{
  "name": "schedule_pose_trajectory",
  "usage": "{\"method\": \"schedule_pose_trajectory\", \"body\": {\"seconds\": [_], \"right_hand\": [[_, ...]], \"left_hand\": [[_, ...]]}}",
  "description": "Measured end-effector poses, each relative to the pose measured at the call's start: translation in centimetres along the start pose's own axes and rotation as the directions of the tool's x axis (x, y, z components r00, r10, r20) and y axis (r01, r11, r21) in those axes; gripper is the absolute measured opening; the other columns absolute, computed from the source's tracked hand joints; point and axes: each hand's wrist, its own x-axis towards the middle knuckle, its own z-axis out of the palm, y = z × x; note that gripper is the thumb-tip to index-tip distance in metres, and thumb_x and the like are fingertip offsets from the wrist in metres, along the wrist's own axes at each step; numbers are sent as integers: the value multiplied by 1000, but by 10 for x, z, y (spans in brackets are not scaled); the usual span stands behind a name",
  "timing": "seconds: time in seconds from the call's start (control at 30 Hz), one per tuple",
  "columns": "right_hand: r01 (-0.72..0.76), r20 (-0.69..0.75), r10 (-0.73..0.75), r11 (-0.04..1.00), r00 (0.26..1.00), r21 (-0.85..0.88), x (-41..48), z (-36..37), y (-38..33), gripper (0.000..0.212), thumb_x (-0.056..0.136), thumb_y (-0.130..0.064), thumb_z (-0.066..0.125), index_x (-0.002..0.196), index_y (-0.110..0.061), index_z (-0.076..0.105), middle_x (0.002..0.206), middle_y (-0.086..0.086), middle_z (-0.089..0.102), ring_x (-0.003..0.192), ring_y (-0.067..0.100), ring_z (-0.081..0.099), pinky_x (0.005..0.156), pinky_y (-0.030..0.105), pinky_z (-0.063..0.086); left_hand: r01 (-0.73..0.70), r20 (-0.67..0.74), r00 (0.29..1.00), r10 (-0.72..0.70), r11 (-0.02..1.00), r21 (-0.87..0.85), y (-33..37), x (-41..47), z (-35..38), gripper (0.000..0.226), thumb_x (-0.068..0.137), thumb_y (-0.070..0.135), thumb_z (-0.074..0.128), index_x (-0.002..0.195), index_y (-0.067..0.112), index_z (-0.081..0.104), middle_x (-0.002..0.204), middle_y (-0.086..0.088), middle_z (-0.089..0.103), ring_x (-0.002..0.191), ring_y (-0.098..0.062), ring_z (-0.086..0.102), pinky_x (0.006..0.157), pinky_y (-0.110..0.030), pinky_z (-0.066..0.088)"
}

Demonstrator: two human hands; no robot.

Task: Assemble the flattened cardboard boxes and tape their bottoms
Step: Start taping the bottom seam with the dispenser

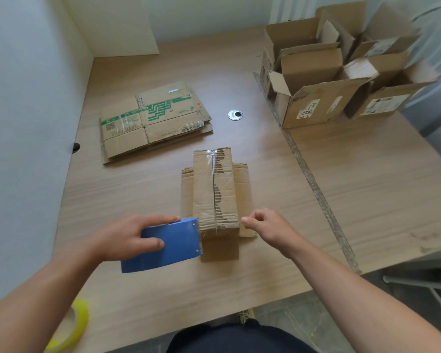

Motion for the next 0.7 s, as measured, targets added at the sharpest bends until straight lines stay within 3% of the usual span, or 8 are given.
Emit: {"method": "schedule_pose_trajectory", "body": {"seconds": [0.07,0.2,0.4,0.53,0.63,0.7], "right_hand": [[-38,-27,39,999,999,30,1,8,4,29,94,-35,66,69,-19,62,69,-5,59,70,12,53,67,31,40],[-48,-62,51,998,997,43,3,17,7,27,95,-33,65,74,-17,62,71,-3,58,70,13,51,65,30,38],[-77,-55,74,996,996,-46,9,27,11,27,96,-36,62,76,-18,63,75,-4,62,76,13,55,68,29,40],[-119,-32,120,992,992,40,11,33,19,34,95,-39,64,85,-8,72,80,2,65,83,16,58,74,31,41],[-140,-48,143,988,989,59,13,35,21,29,93,-44,64,85,-17,74,85,-4,71,91,16,63,80,31,46],[-140,-96,140,990,985,7,14,38,20,25,93,-46,63,84,-24,71,82,-9,68,91,16,63,76,29,45]], "left_hand": [[27,16,1000,-27,1000,12,5,7,-6,53,72,51,51,119,73,40,130,17,60,109,-9,58,95,-38,48],[84,44,995,-85,996,30,9,19,-15,61,69,49,53,129,61,49,135,20,57,116,-10,55,101,-37,44],[142,106,984,-144,990,24,5,31,-16,53,67,47,53,115,69,48,129,20,60,113,-10,57,101,-39,45],[165,144,977,-160,986,-20,3,36,-12,50,67,45,54,109,71,47,132,19,59,116,-11,56,104,-39,43],[173,153,974,-165,984,-39,0,38,-12,52,67,45,54,112,69,49,131,21,59,115,-9,56,103,-37,42],[184,162,971,-175,982,-41,-2,40,-12,55,66,45,54,117,66,51,128,20,61,112,-9,56,100,-36,43]]}}
